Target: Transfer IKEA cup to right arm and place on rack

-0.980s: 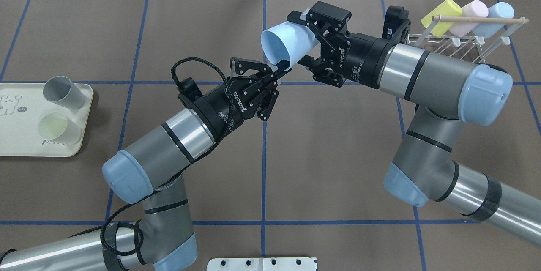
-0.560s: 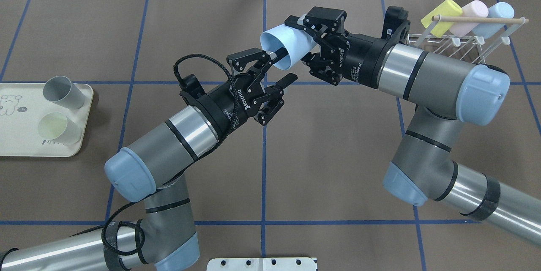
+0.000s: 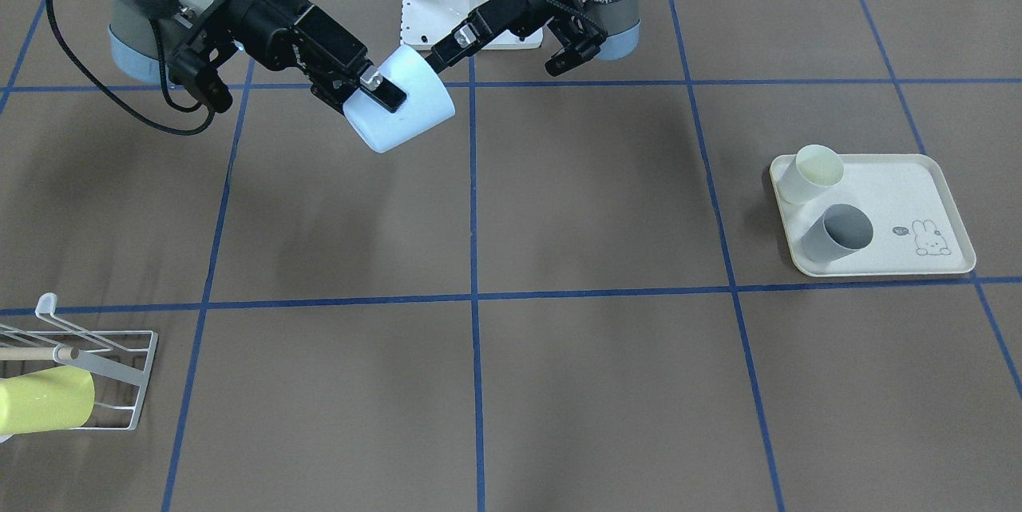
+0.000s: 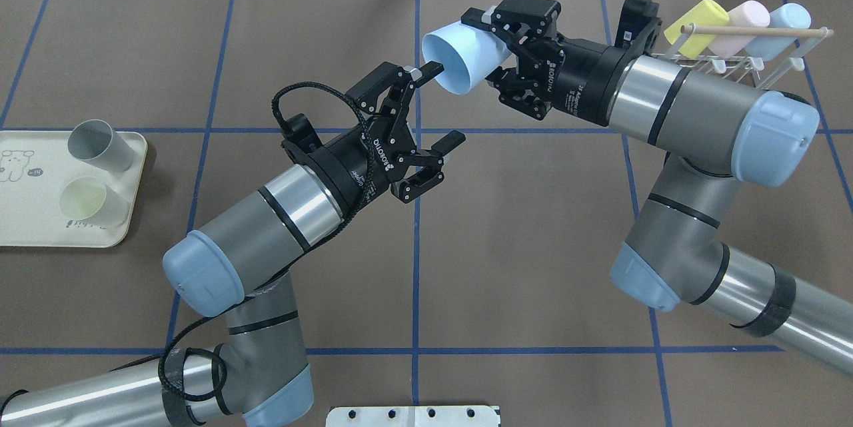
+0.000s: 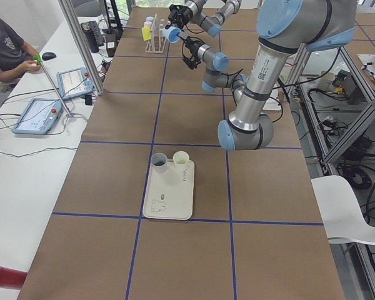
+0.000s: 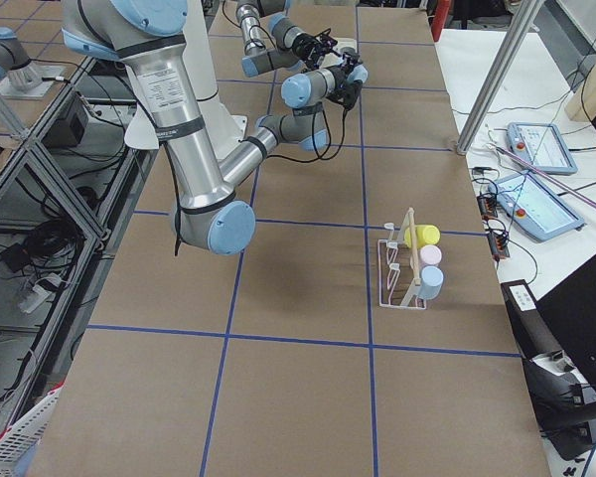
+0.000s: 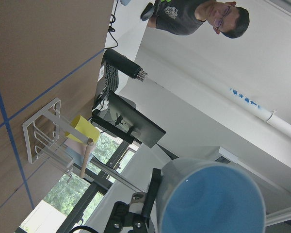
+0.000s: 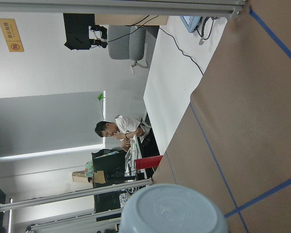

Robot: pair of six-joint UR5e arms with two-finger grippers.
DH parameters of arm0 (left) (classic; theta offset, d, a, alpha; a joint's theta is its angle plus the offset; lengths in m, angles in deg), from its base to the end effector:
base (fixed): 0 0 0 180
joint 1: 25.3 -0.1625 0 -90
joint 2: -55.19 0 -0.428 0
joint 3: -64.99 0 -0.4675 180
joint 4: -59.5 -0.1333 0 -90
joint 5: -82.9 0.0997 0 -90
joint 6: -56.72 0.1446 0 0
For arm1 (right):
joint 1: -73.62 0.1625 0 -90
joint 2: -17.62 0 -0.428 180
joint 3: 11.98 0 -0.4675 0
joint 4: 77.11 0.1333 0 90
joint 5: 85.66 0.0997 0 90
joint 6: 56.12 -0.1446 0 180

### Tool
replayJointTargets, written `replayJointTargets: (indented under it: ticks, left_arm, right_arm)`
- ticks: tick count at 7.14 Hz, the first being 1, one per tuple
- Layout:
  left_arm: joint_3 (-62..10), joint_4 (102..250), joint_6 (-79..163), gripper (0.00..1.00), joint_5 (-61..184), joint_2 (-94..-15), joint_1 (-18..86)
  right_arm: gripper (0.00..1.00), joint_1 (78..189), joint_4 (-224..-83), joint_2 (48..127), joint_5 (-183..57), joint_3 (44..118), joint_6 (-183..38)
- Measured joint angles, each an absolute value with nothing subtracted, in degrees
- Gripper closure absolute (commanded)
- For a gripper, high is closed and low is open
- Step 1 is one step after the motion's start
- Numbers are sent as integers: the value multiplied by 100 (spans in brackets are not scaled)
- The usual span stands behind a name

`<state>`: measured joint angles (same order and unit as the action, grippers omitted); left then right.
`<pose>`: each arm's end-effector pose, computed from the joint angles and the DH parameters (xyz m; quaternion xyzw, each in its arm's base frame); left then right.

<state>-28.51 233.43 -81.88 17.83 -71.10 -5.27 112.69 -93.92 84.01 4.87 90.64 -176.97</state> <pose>0.5594 -0.4107 0.0526 -0.1138 0.8595 -0.4168 0.2731 -0.4228 -0.5132 0.1363 0.0558 -0.8143 0.3279 0.4756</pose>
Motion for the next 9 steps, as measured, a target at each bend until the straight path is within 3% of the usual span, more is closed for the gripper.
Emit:
replayJointTargets:
  ticks: [4,9]
  left_arm:
    - [-2858,23170,-6960,0,1742,-7102,-480]
    - [-3355,20685,-5271,0,1388,-7001,-224]
  right_arm:
    - [100,11853,-9439,8670,485,8725,-16589]
    - [100,12610,-9800,9387,120,8236,-14368]
